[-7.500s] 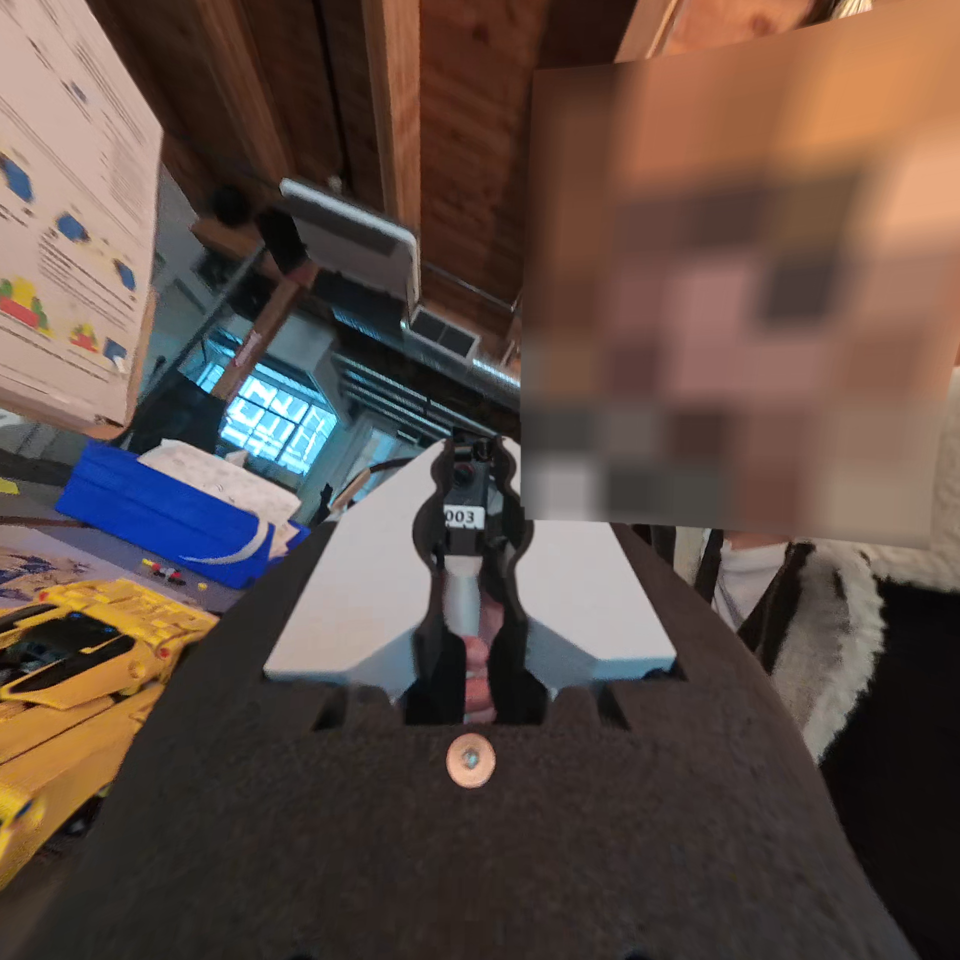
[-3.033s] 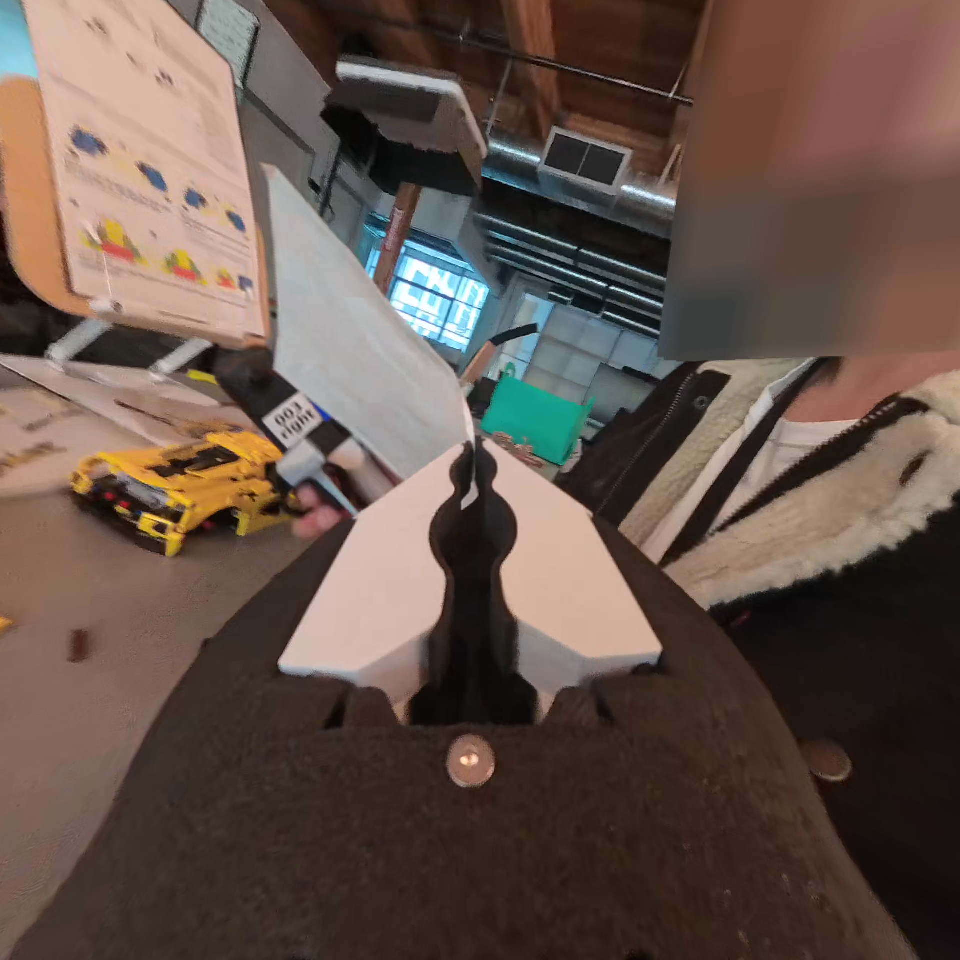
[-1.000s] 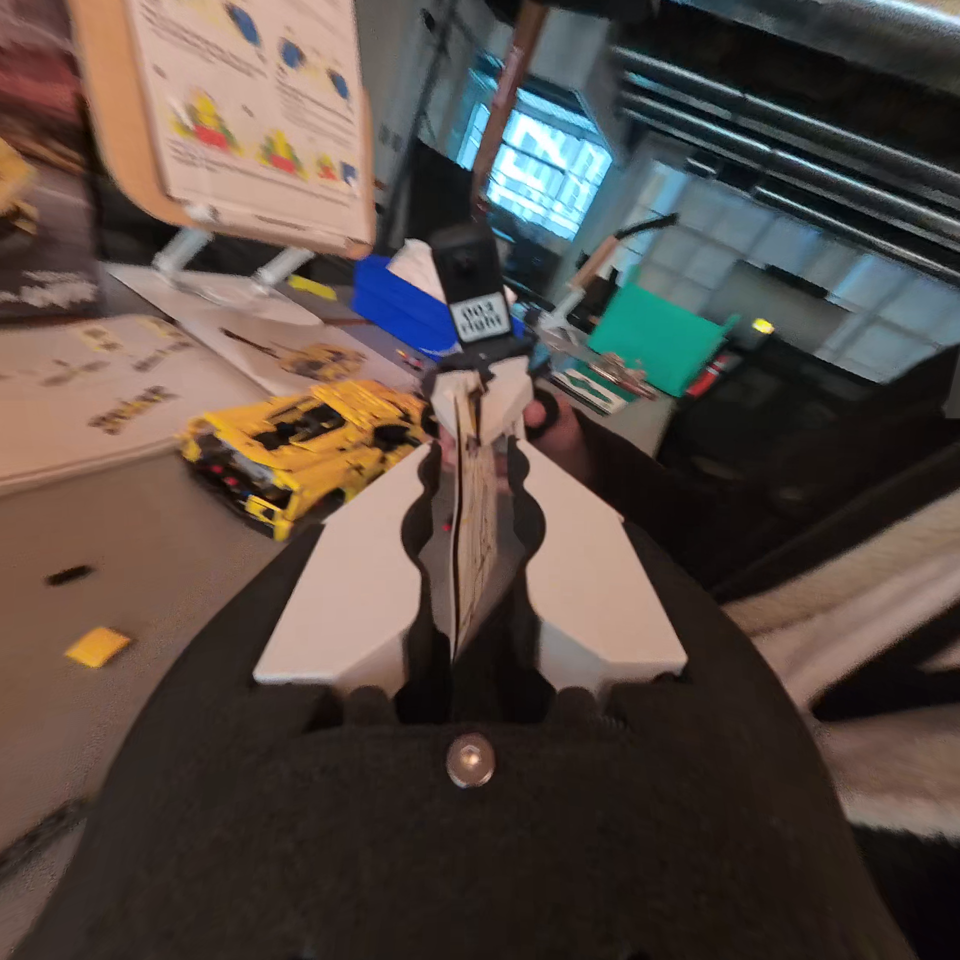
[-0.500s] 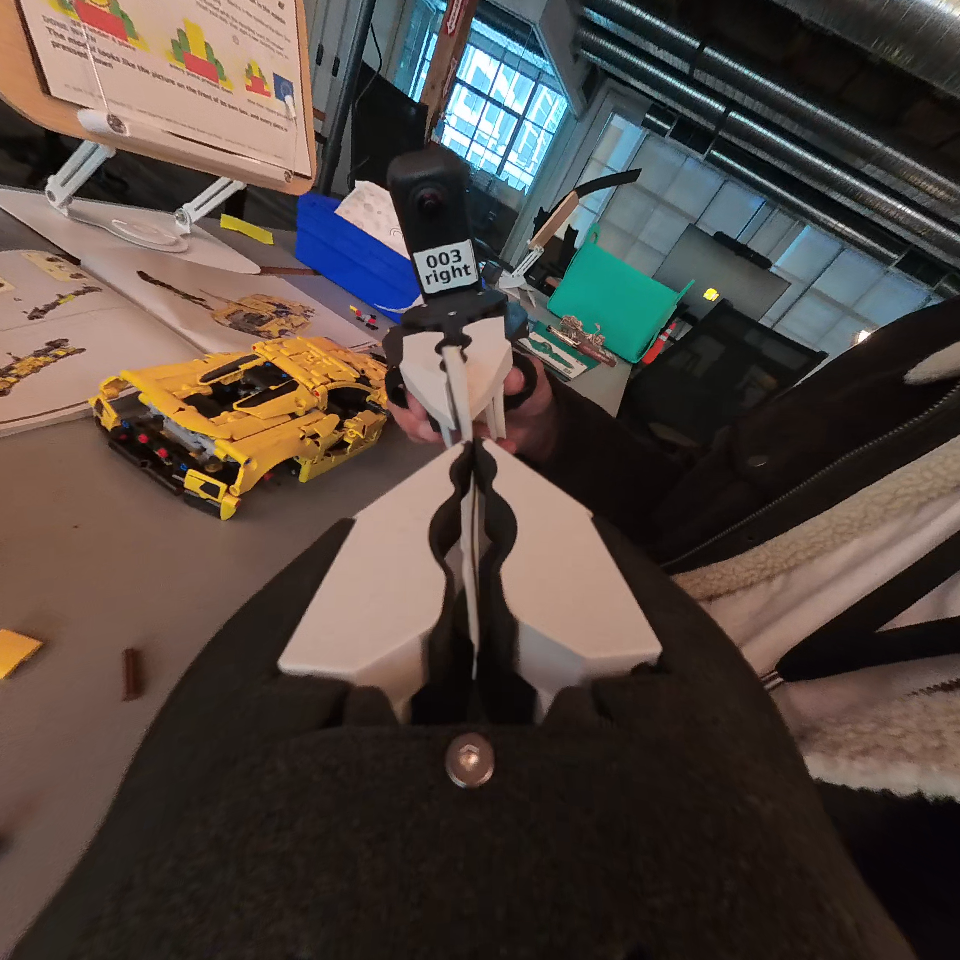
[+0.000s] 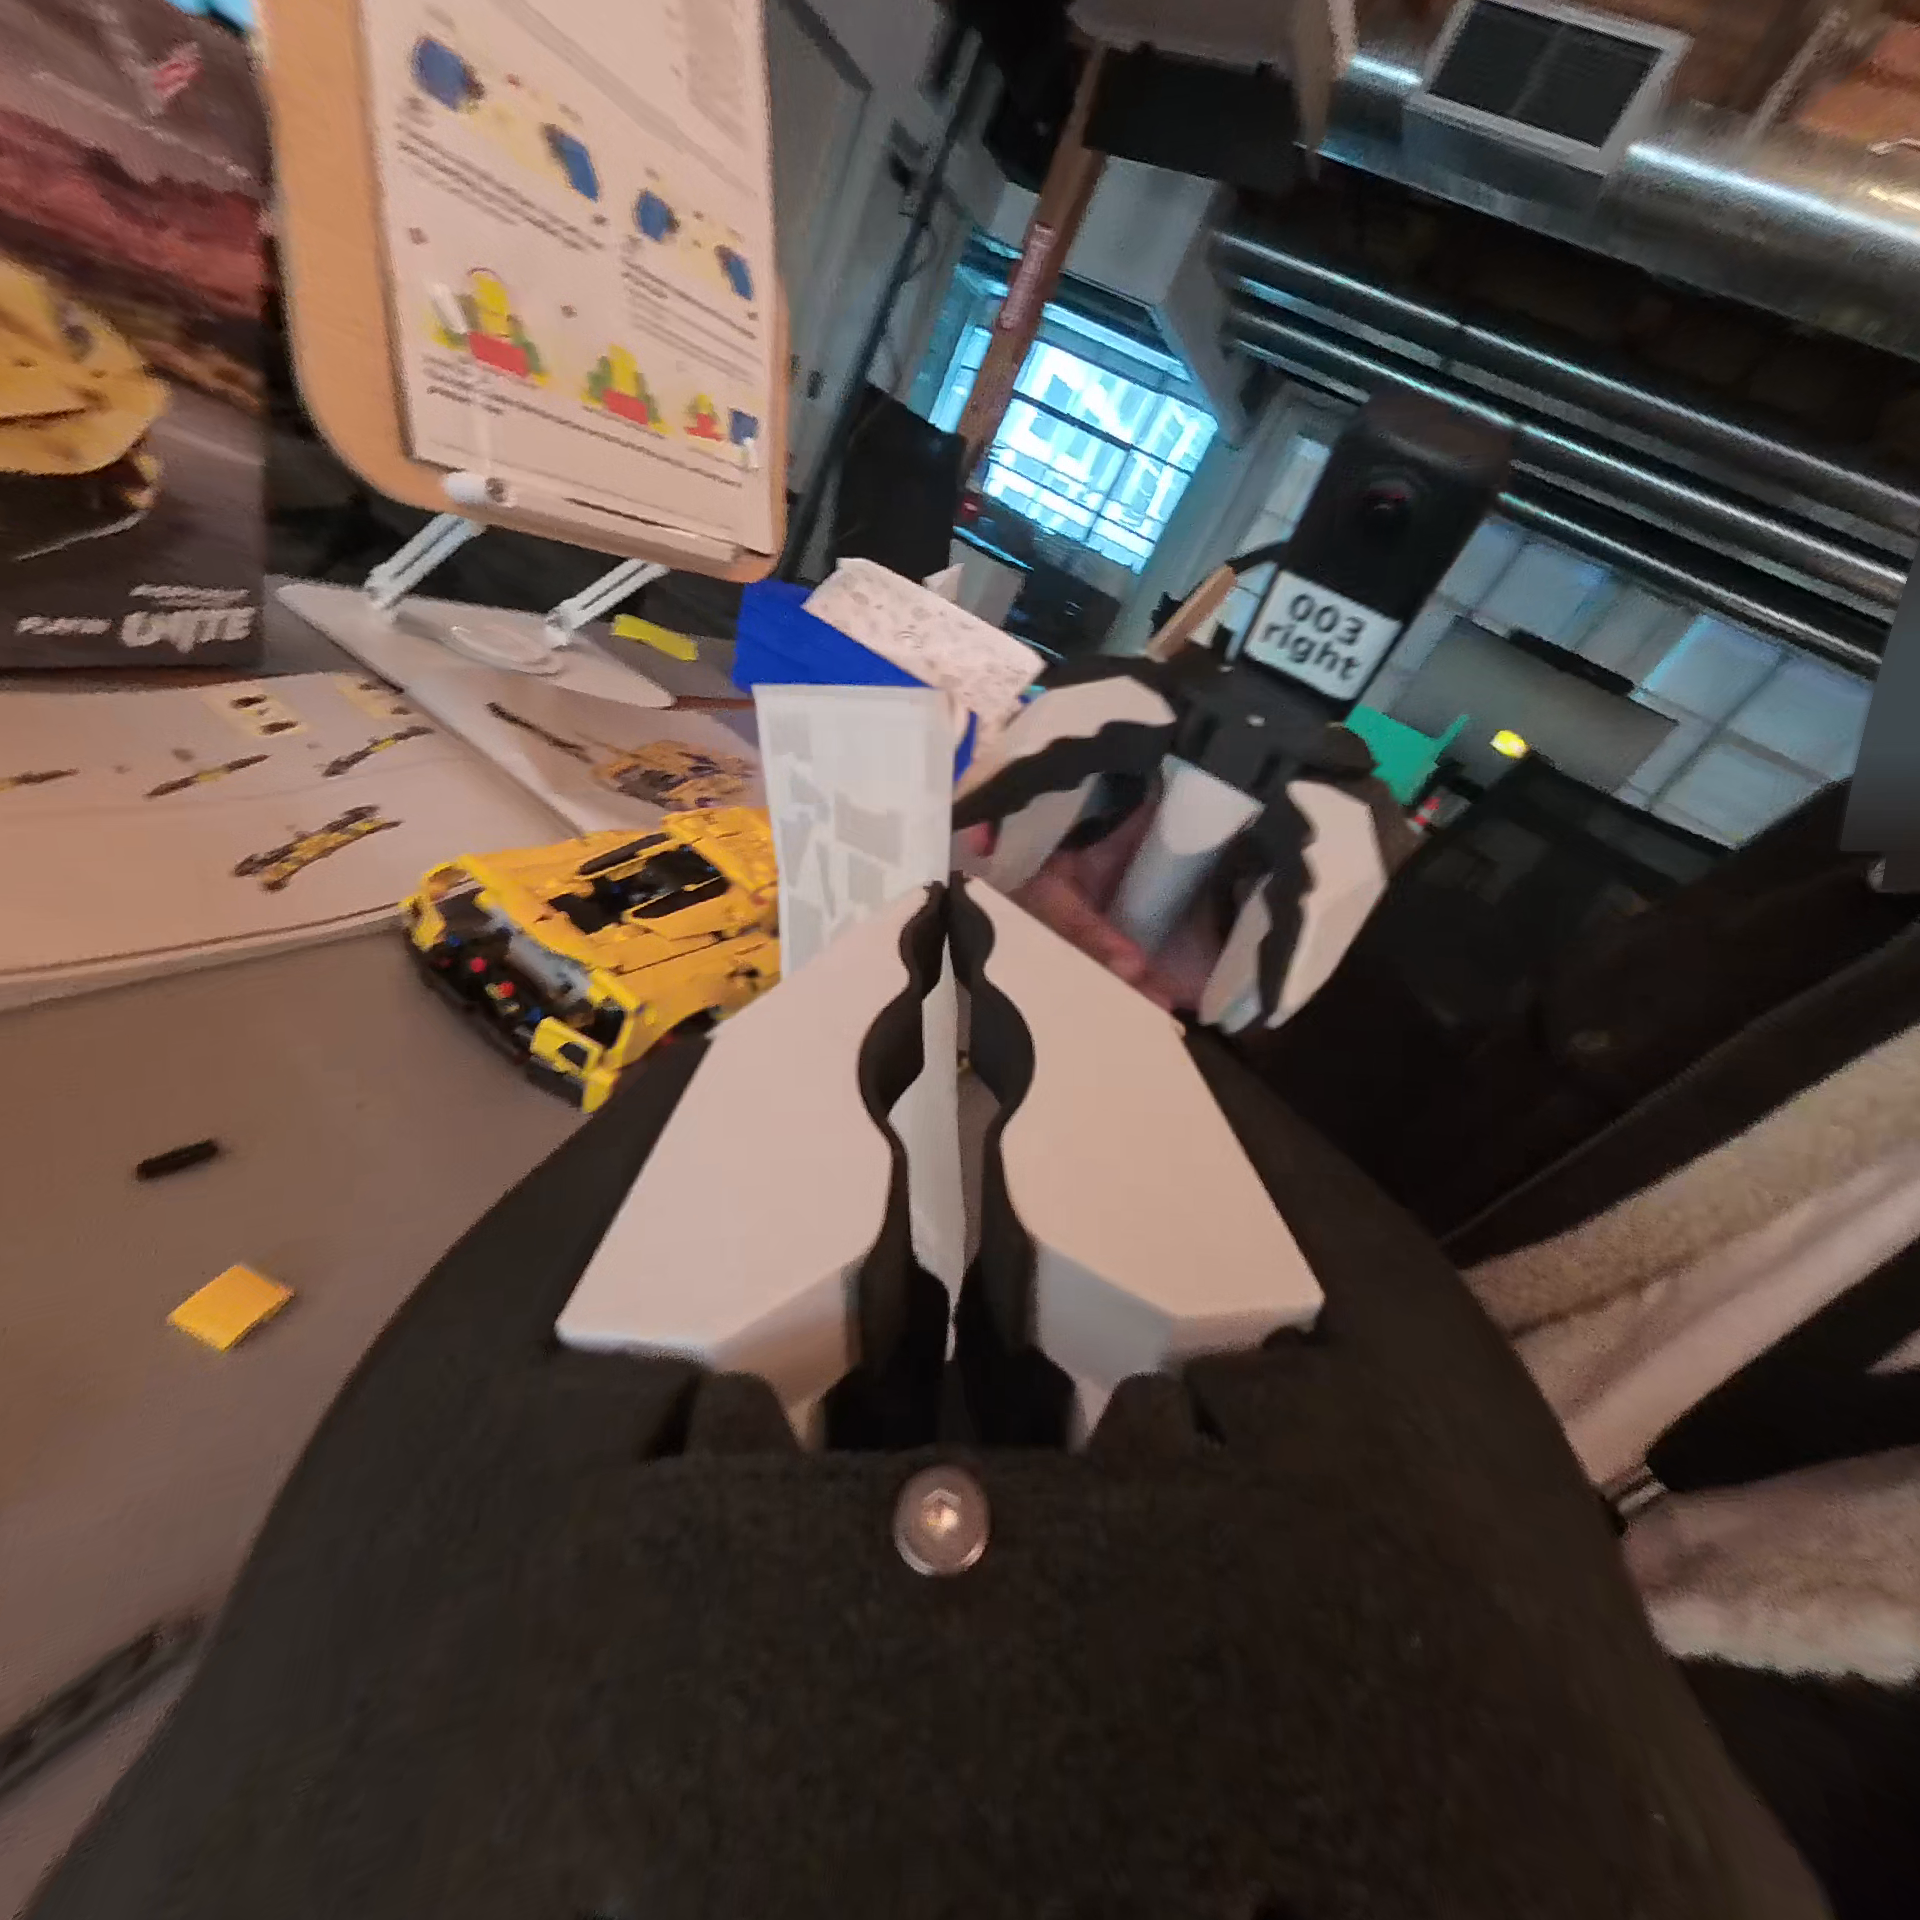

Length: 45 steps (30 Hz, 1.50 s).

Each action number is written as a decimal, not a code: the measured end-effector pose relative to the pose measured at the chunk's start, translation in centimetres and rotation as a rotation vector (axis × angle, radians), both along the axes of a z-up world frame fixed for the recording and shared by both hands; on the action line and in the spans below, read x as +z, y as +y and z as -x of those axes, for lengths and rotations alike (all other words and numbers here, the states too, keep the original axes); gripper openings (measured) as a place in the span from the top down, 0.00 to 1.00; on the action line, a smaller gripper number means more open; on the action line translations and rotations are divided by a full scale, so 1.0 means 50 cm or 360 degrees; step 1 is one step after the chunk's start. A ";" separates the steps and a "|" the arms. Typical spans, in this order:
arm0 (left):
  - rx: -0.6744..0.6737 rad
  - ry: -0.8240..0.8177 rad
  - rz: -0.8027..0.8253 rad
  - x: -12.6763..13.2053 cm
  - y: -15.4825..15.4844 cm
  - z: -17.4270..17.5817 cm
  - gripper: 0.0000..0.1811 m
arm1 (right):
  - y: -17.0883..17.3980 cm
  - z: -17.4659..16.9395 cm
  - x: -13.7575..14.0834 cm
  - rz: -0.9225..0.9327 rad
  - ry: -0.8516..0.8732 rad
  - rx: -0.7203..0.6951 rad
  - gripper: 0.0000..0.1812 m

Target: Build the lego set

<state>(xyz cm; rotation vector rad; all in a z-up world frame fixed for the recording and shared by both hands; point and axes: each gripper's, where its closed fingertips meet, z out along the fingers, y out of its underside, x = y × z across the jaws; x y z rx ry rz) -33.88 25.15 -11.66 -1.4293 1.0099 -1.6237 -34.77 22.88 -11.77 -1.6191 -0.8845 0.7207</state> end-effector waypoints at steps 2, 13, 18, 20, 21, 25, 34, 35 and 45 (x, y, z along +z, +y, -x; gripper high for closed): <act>-0.0085 -0.0041 -0.0057 0.012 -0.024 -0.005 1.00 | 0.003 0.013 -0.001 -0.0062 0.0027 -0.0007 0.61; -0.0381 -0.0222 -0.0161 0.053 -0.093 -0.004 1.00 | -0.046 0.011 0.062 0.0307 0.0695 0.0428 0.76; -0.0419 -0.0231 -0.0168 0.060 -0.106 -0.004 1.00 | -0.053 0.008 0.070 0.0364 0.0787 0.0503 0.80; -0.0432 -0.0222 -0.0190 0.060 -0.115 -0.005 1.00 | -0.051 0.003 0.068 0.0379 0.0802 0.0505 0.88; -0.0431 -0.0216 -0.0198 0.060 -0.118 -0.007 1.00 | -0.048 0.000 0.068 0.0395 0.0827 0.0506 0.91; -0.0438 -0.0217 -0.0199 0.061 -0.124 -0.009 1.00 | -0.050 -0.004 0.068 0.0428 0.0870 0.0546 0.94; -0.0417 -0.0257 -0.0171 0.066 -0.120 0.004 1.00 | -0.046 -0.015 0.067 0.0450 0.0939 0.0568 0.96; -0.0410 -0.0251 -0.0174 0.065 -0.119 0.005 1.00 | -0.045 -0.015 0.066 0.0450 0.0934 0.0565 0.96; -0.0244 -0.0212 -0.0107 0.049 -0.074 0.024 1.00 | -0.021 -0.034 0.052 0.0452 0.0907 0.0445 1.00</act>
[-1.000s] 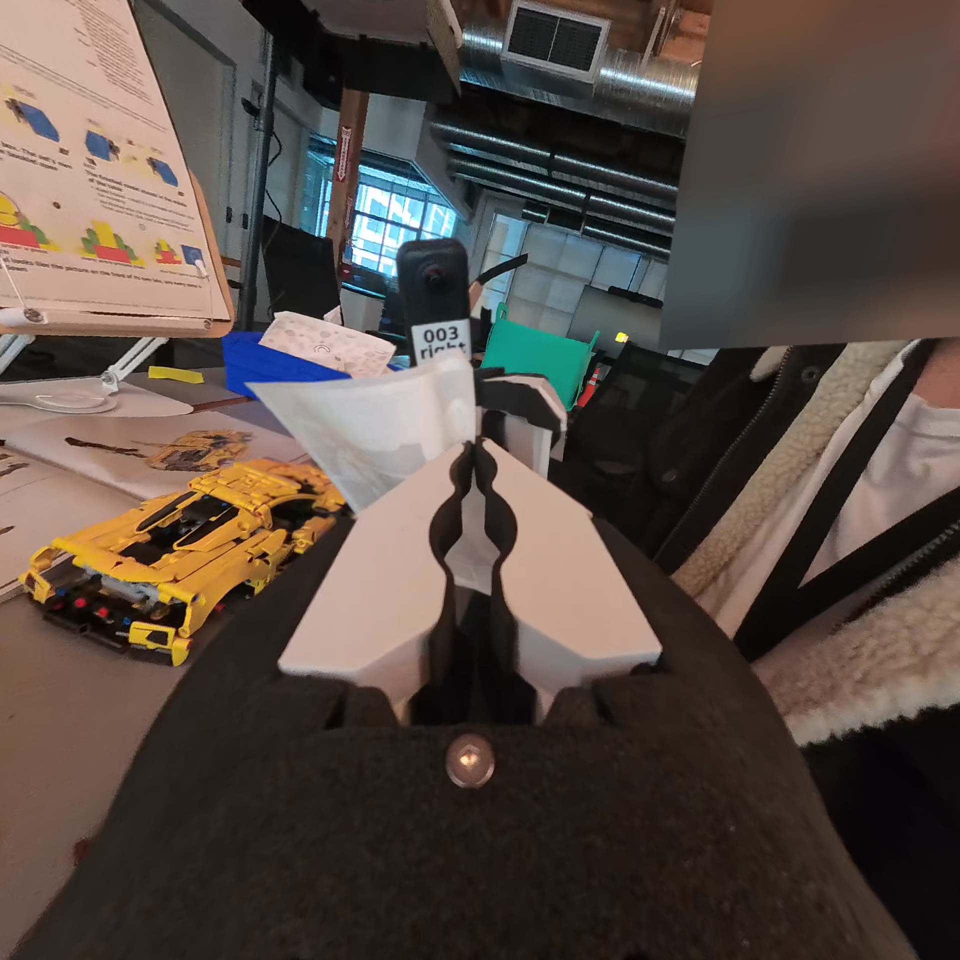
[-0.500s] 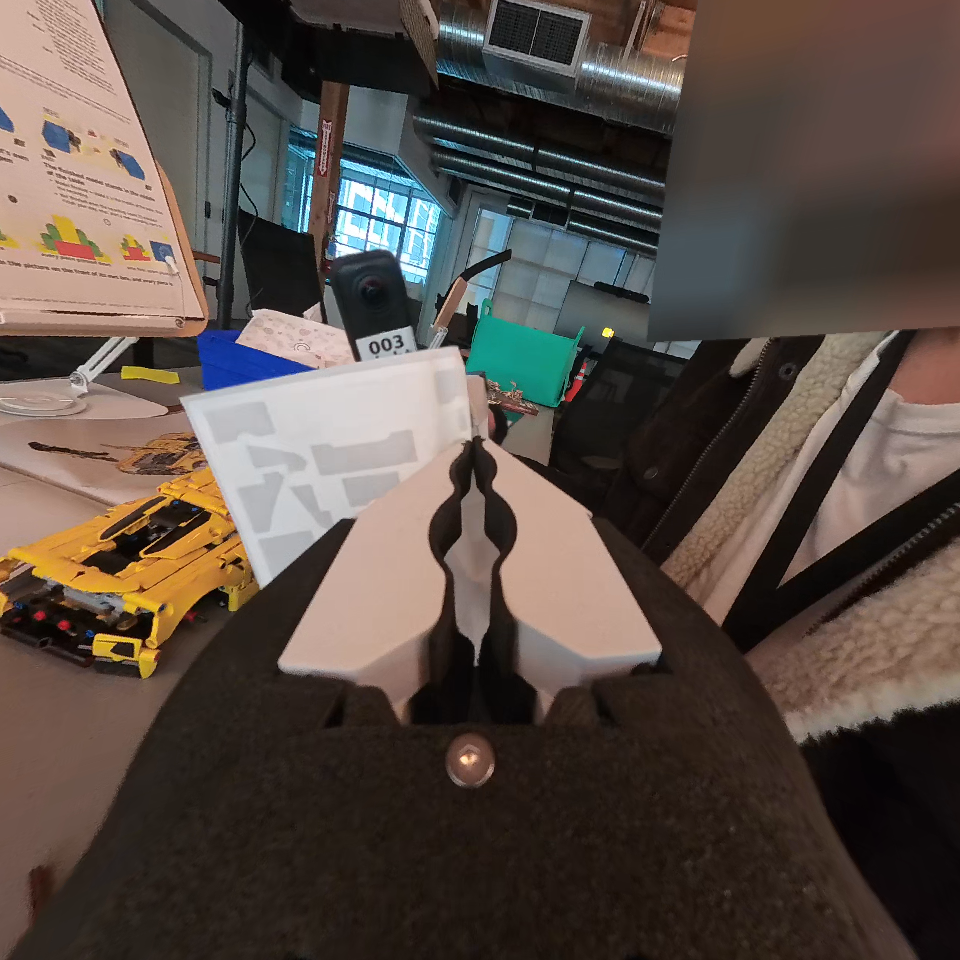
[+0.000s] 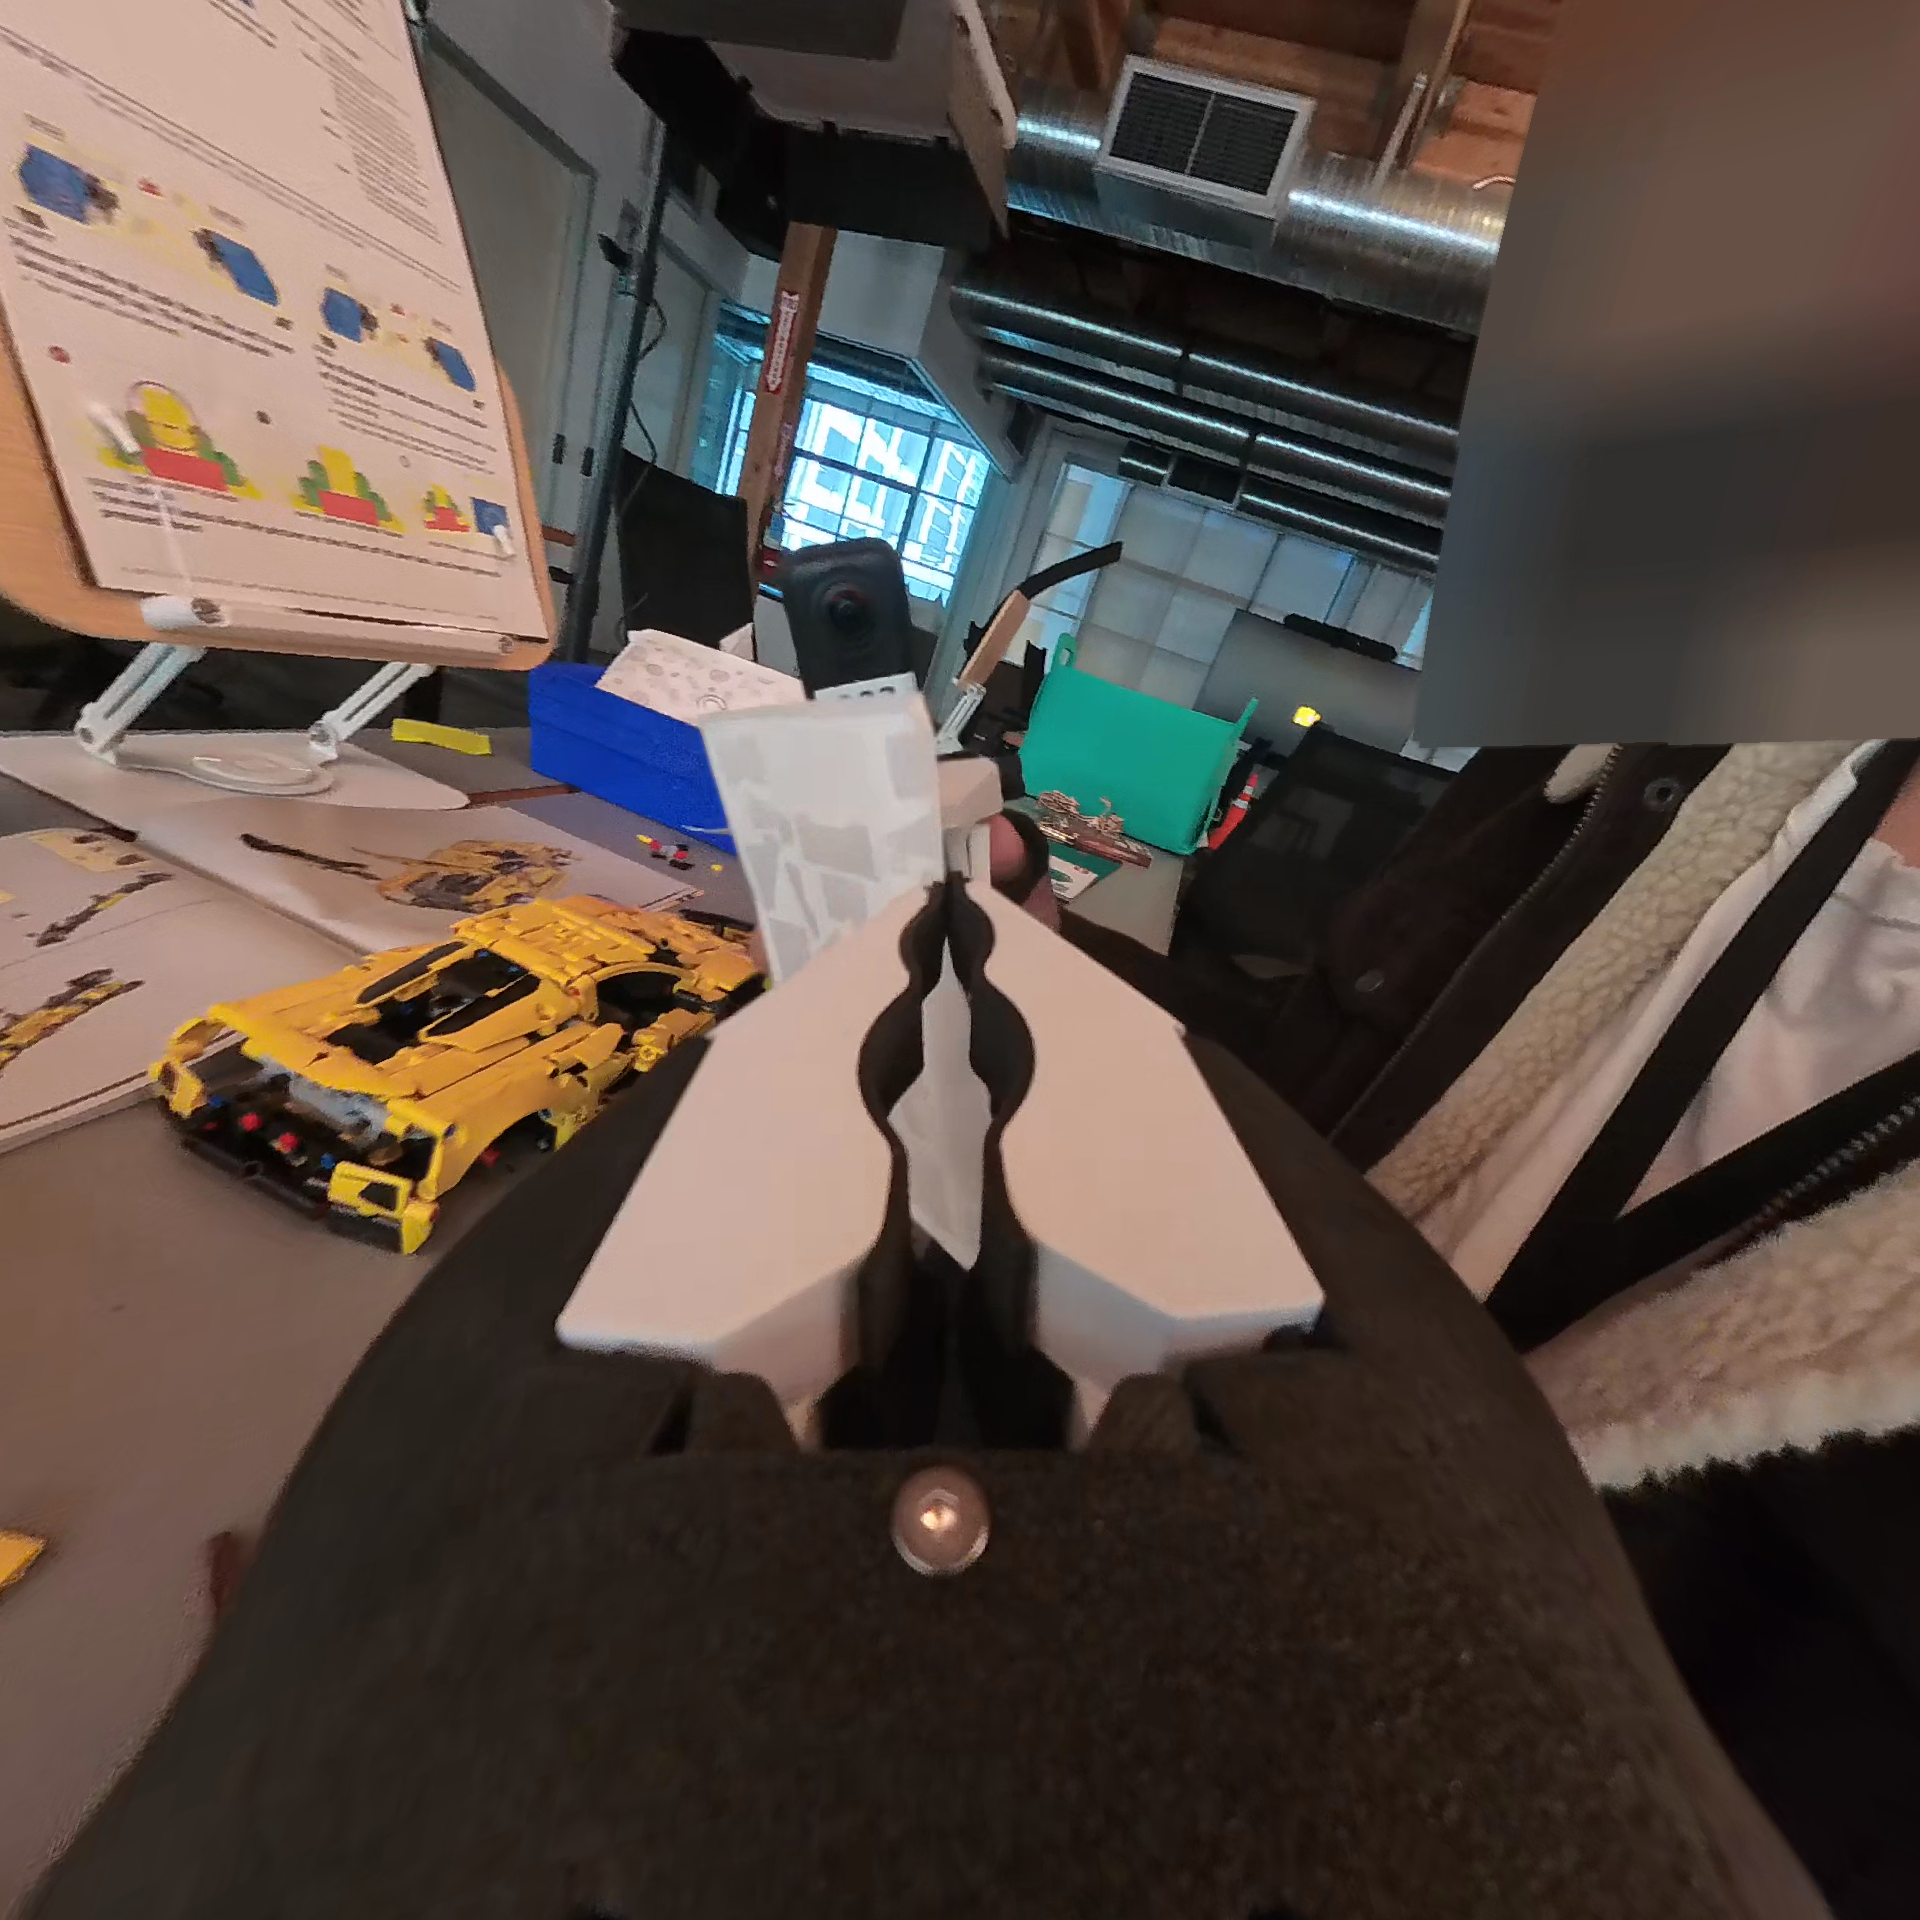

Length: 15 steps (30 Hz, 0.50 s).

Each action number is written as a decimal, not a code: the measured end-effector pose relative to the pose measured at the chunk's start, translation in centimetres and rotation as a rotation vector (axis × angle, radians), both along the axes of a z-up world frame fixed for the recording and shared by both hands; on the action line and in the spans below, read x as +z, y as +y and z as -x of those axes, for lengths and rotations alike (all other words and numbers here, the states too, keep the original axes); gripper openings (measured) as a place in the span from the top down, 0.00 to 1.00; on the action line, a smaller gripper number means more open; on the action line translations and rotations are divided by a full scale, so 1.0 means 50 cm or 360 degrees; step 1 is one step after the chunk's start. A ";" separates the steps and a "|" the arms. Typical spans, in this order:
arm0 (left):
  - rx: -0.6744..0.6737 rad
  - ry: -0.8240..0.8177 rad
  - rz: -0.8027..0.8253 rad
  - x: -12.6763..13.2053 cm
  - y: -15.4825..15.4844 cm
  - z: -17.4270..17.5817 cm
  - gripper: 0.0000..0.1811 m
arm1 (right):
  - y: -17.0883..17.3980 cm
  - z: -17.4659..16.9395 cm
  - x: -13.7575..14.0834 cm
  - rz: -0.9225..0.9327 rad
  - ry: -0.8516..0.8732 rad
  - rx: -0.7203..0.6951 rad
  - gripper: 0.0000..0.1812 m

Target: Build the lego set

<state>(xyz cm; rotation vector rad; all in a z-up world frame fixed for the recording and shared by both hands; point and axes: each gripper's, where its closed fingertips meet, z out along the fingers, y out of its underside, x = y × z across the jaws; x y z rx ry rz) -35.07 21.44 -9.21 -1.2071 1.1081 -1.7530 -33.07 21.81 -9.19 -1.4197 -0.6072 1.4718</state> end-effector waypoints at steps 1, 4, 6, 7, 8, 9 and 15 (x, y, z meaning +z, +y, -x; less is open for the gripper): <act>0.0029 0.0008 0.0011 -0.003 0.008 0.004 1.00 | 0.004 -0.004 -0.002 0.0010 -0.0007 -0.0018 1.00; 0.0121 0.0041 0.0049 -0.015 0.030 0.021 1.00 | 0.010 -0.014 0.000 0.0001 0.0004 -0.0052 1.00; 0.0221 0.0088 0.0096 -0.030 0.051 0.041 1.00 | 0.013 -0.018 -0.001 0.0009 0.0010 -0.0065 1.00; 0.0296 0.0137 0.0123 -0.043 0.067 0.060 1.00 | 0.014 -0.021 -0.003 0.0012 0.0007 -0.0075 1.00; 0.0399 0.0192 0.0157 -0.060 0.088 0.088 1.00 | 0.015 -0.023 -0.006 0.0014 0.0000 -0.0086 1.00; 0.0526 0.0241 0.0201 -0.076 0.115 0.127 1.00 | 0.015 -0.025 -0.010 0.0012 -0.0006 -0.0096 1.00; 0.1598 0.0702 0.0658 -0.230 0.309 0.523 1.00 | 0.037 -0.030 -0.042 0.0026 -0.0045 -0.0195 1.00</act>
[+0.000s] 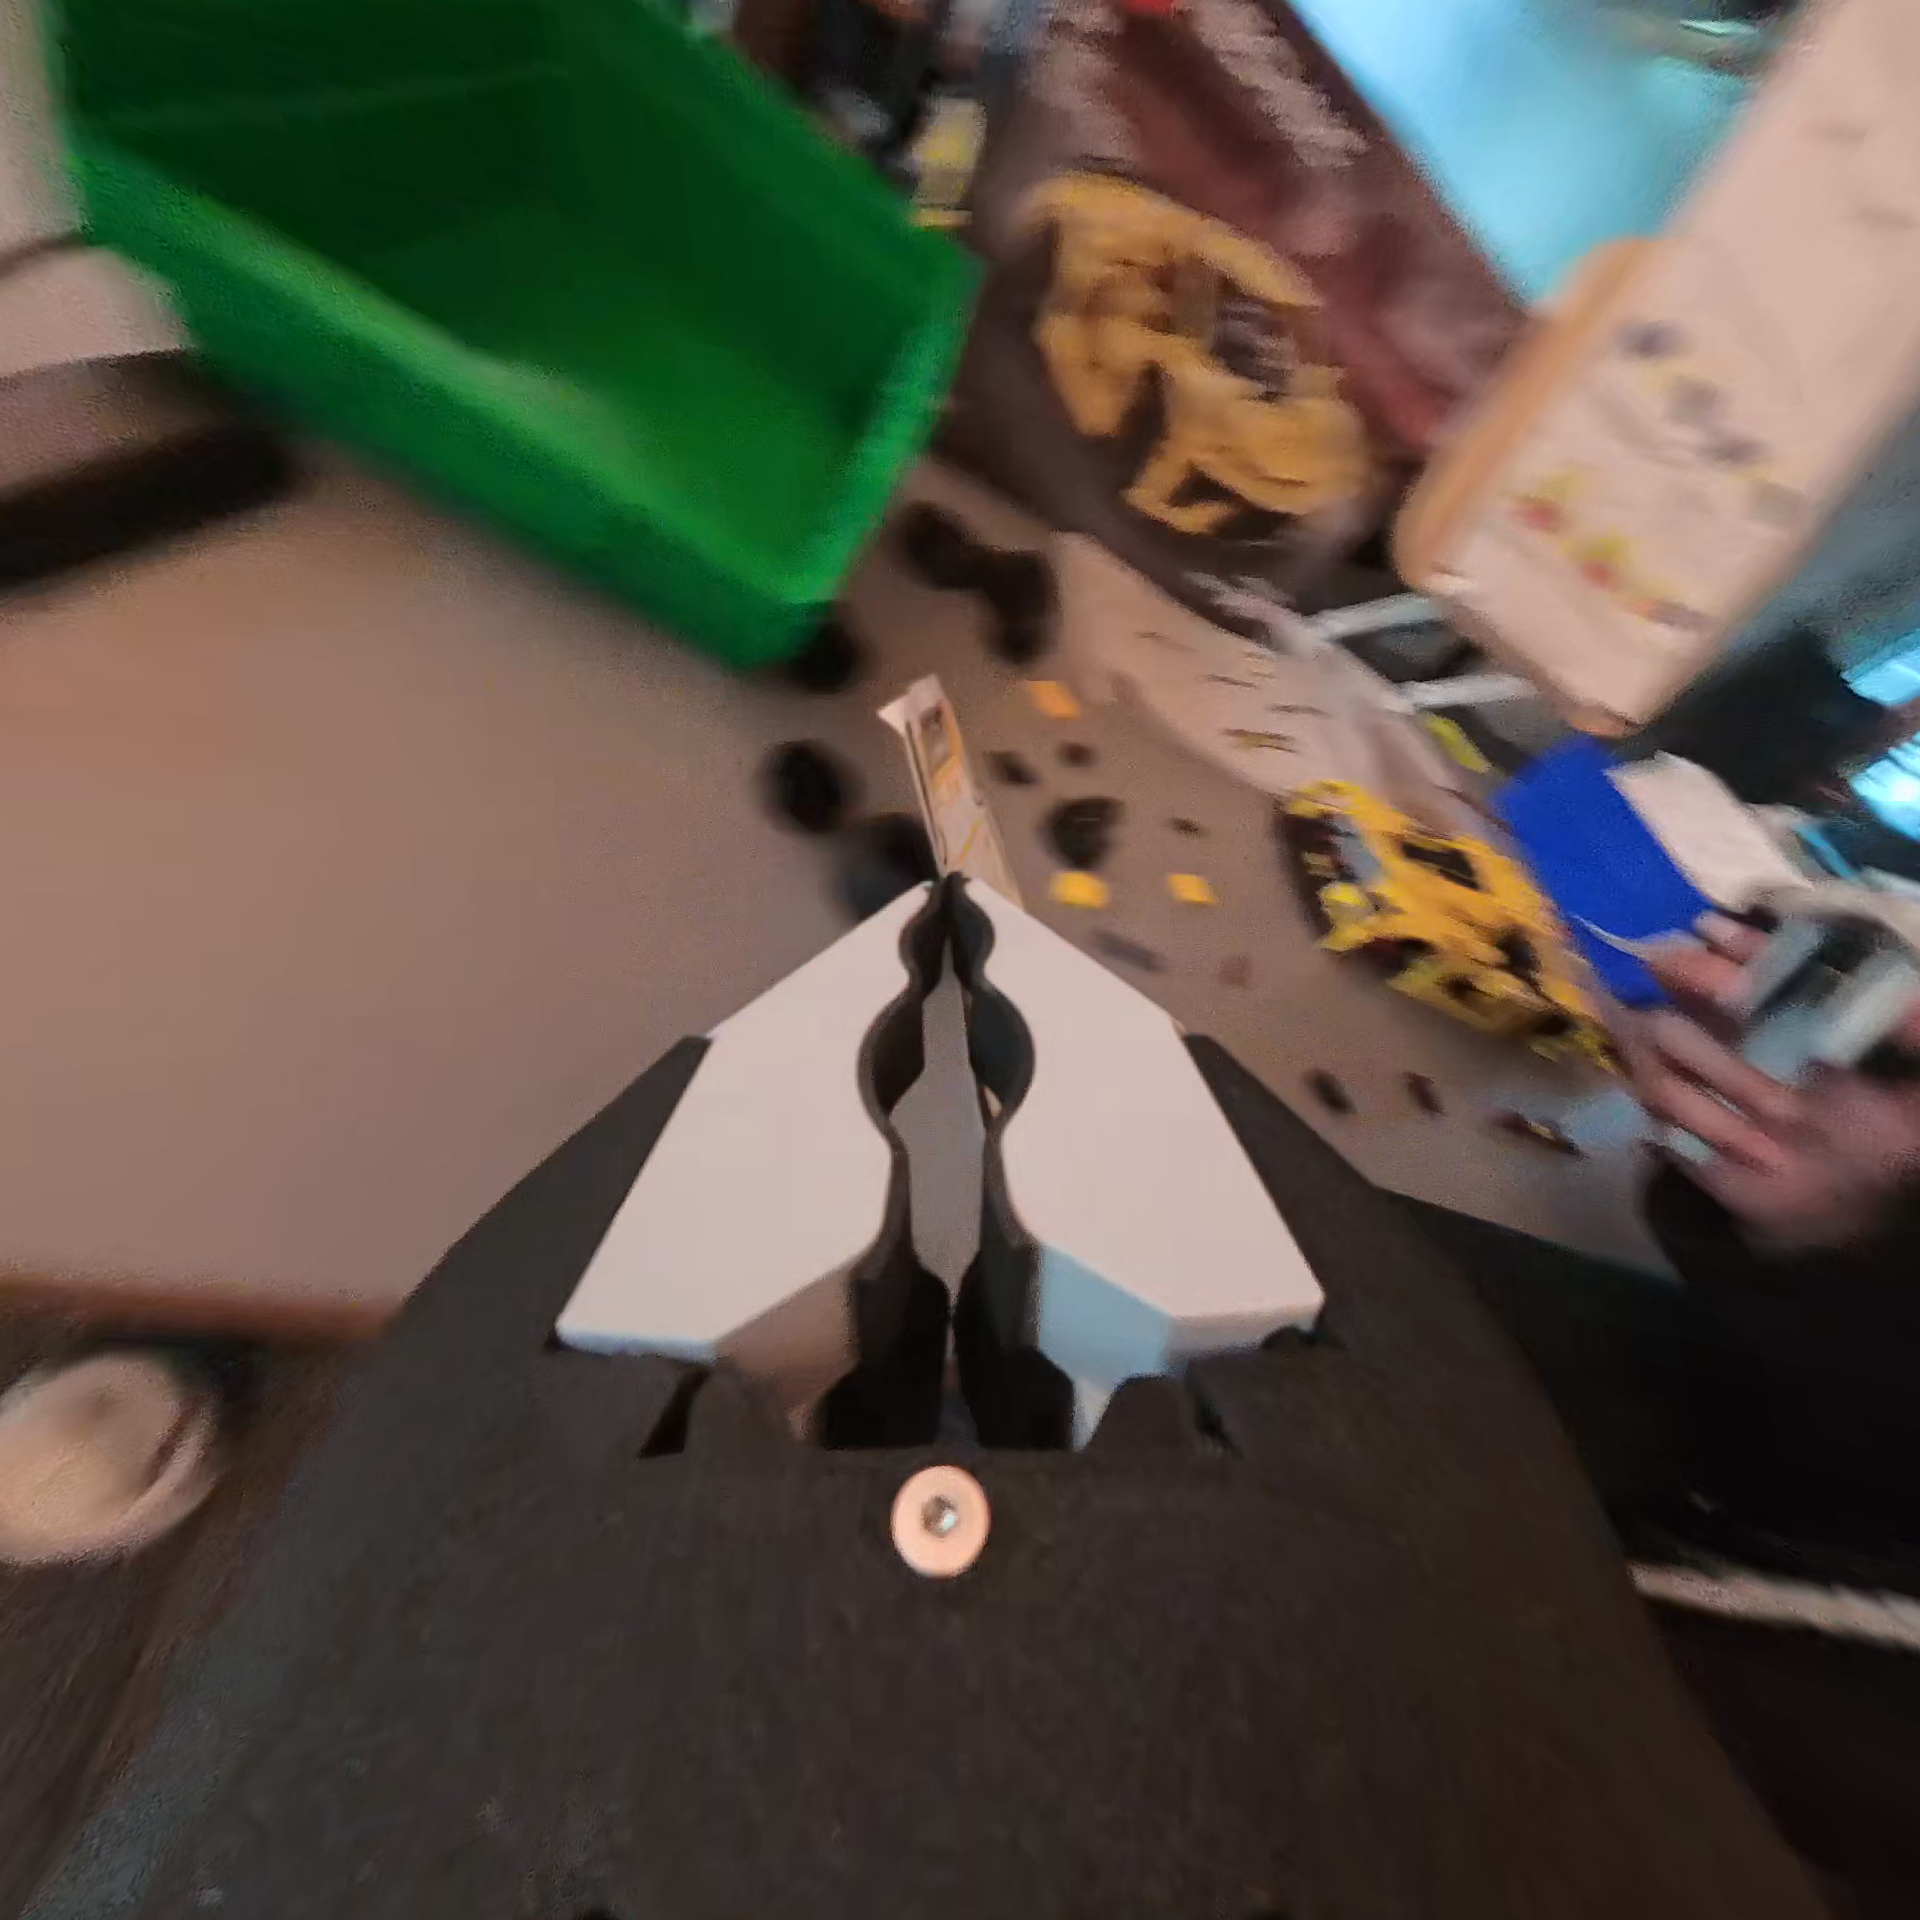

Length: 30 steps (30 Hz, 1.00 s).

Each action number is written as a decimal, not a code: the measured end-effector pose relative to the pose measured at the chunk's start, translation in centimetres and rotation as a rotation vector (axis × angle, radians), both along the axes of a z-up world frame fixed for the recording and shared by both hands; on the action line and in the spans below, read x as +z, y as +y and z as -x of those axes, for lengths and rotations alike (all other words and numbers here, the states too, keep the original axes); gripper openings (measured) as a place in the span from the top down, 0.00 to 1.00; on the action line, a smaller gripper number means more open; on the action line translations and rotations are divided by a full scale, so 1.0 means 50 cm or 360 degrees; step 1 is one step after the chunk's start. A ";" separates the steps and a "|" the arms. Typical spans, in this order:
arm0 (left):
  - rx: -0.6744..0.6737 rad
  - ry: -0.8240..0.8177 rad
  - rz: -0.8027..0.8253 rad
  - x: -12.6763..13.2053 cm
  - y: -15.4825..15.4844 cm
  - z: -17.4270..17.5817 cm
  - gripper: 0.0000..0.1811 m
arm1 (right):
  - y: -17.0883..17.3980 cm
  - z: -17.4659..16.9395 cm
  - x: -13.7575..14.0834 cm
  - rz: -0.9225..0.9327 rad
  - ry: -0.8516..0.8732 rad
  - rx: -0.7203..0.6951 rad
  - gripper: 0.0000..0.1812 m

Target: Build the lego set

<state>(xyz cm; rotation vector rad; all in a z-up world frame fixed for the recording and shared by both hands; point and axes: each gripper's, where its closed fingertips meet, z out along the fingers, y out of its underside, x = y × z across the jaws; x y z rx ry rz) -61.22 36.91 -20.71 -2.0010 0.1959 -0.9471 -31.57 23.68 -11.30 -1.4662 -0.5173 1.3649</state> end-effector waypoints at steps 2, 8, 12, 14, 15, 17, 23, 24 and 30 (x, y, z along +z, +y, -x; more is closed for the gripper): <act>0.0170 0.0117 0.0142 -0.046 0.038 0.089 1.00 | 0.004 0.005 -0.009 0.0025 0.0002 0.0009 1.00; 0.0244 0.0463 0.0222 -0.114 0.114 0.166 0.97 | 0.035 -0.044 -0.059 0.0030 -0.0296 -0.0273 1.00; 0.0252 0.0696 0.0033 -0.098 0.123 0.164 0.78 | 0.031 -0.093 -0.111 0.0123 -0.0440 -0.0420 1.00; 0.0293 0.0769 -0.0081 -0.070 0.123 0.169 0.71 | 0.019 -0.103 -0.126 0.0163 -0.0439 -0.0423 1.00; 0.0316 0.0779 -0.0155 -0.044 0.120 0.170 0.70 | 0.014 -0.107 -0.134 0.0169 -0.0456 -0.0435 1.00; 0.0299 0.0736 -0.0391 0.031 0.105 0.142 0.70 | 0.005 -0.110 -0.151 0.0162 -0.0531 -0.0444 1.00; -0.0817 0.0465 -0.0630 0.050 -0.068 -0.231 0.73 | -0.009 -0.082 -0.178 0.0180 -0.0619 -0.0341 1.00; -0.1037 0.0437 -0.0606 0.028 -0.105 -0.291 0.77 | -0.011 -0.078 -0.178 0.0184 -0.0614 -0.0323 1.00; -0.1905 0.0726 -0.0597 -0.098 -0.180 -0.465 0.80 | -0.011 -0.091 -0.160 0.0178 -0.0515 -0.0335 1.00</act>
